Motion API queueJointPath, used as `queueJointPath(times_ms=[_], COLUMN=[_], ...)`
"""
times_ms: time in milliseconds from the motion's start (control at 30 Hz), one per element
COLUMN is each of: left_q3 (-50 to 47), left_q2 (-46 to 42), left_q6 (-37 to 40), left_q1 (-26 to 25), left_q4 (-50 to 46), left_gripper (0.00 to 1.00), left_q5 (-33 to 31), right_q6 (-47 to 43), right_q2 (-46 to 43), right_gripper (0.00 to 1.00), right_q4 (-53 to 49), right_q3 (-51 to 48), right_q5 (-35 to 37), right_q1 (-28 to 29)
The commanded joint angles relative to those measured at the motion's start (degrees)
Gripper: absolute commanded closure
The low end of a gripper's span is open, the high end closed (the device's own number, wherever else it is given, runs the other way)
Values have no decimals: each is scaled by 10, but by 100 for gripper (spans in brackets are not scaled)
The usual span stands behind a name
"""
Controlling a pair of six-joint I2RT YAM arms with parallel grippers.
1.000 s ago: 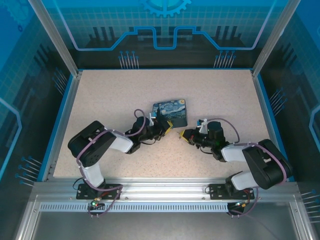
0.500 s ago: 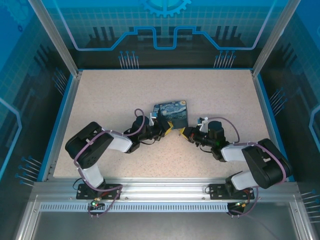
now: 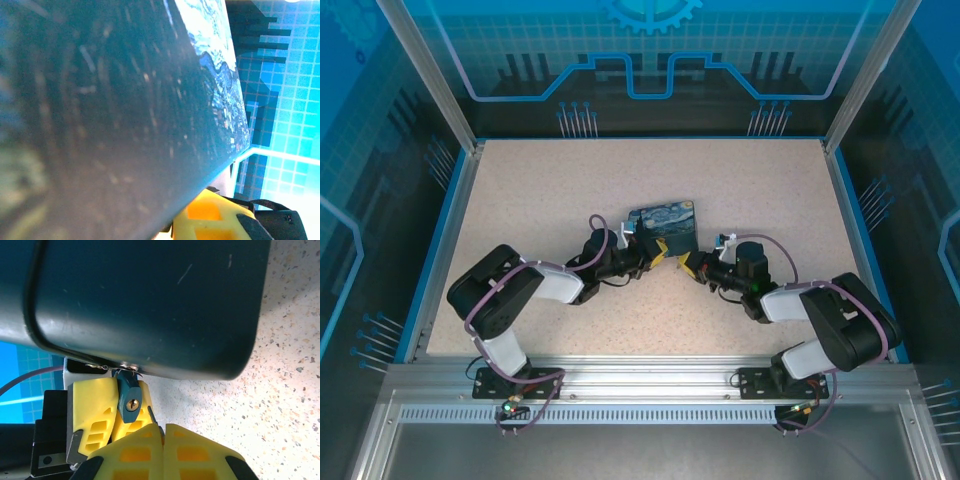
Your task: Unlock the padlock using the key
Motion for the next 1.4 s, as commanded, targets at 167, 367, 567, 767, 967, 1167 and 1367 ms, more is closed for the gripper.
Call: queueJointPath(times_ms=[167,367,567,767,967,1167,1367], left_q3=[17,17,18,17,16,14,13], left_q2=[-21,-20,-18,-18,-18,-19,-19], left_q6=[-4,-3,-4,-5,-5,-4,-4], left_q1=[5,4,4,4,4,5,5], left_q4=[26,25,26,27,28,28,28], left_gripper=[100,100,100,100,100,100,100], left_q5=[16,17,17,17,18,17,17], right_q6=[9,14,16,21,29,29,13], right_q2=[1,5,13,29,46,41,16], right_gripper=[100,100,100,100,100,100,100], right_q4=[16,18,19,27,43,41,8], right_q3=[13,20,31,35,37,37,26], right_q5=[12,15,18,23,25,29,34], right_q1=[8,10,17,24,28,30,27])
